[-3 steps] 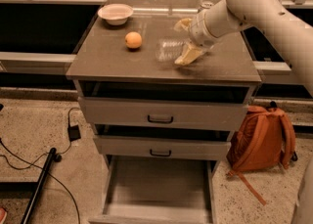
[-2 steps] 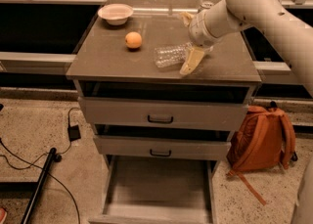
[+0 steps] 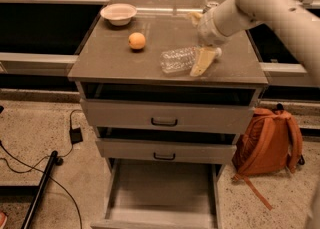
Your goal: Pick water bottle from bottom drawer and place on counter
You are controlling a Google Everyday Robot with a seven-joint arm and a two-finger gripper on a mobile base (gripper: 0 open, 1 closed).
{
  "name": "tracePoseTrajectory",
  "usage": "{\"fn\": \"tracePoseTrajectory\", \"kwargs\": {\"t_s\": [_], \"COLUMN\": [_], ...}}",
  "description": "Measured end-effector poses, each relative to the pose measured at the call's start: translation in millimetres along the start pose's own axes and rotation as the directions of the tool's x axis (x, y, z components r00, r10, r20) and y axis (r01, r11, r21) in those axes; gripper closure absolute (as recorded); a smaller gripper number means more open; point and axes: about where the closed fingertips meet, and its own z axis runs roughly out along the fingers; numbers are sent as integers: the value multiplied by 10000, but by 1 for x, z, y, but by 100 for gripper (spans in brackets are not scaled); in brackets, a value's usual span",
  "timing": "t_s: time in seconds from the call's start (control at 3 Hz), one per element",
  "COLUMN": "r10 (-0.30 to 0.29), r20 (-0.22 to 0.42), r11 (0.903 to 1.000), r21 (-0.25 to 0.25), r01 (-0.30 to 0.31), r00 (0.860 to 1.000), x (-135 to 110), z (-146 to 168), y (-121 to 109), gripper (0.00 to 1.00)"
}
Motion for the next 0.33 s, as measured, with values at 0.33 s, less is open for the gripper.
{"fn": "tracePoseTrajectory", "kwargs": {"t_s": [0.33], "r10": [53], "r20": [-891], "r11": [9991], "r21": [417], "r01": [-16], "r00": [9960], "x": [20], "z": [-57], "y": [3], "gripper": [0]}}
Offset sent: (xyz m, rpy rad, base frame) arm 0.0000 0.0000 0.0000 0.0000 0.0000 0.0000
